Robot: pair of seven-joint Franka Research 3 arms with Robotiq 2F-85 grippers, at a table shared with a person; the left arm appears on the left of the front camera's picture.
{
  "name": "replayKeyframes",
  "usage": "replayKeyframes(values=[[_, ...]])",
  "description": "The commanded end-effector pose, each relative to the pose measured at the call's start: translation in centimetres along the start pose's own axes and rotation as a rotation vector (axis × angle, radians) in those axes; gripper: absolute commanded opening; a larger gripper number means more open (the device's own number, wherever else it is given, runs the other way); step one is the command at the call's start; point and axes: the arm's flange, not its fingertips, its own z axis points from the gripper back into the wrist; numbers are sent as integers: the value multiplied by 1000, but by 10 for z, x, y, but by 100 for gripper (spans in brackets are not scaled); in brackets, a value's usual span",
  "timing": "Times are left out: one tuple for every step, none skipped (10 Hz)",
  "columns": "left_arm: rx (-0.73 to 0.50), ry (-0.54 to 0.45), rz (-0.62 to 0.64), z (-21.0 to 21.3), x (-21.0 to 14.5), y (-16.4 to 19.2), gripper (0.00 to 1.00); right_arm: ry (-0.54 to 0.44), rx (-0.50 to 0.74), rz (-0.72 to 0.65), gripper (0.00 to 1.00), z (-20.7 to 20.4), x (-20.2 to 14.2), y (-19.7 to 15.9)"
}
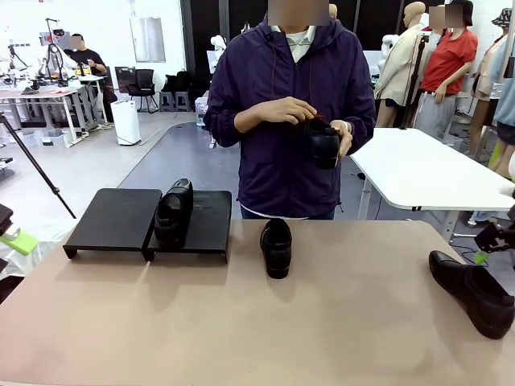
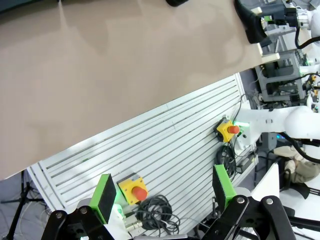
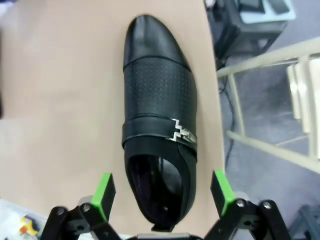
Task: Organize the shoes by placing them on the stand.
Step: Pick up one Shoe and place it in the middle of the table.
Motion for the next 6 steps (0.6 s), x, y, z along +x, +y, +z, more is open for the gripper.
replayKeyframes(values=[[3,8,-6,4,0,2,100,33,-5,32,100,9,1,5],[3,8,-6,4,0,2,100,33,-5,32,100,9,1,5],[3,8,-6,4,0,2,100,9,-2,9,100,1,-1,1],[3,8,-6,4,0,2,100,-46,11,-26,100,2,0,5],[3,8,-6,4,0,2,100,-87,19,-27,100,2,2,12],[3,8,-6,4,0,2,100,-106,-21,-29,100,-2,5,17]])
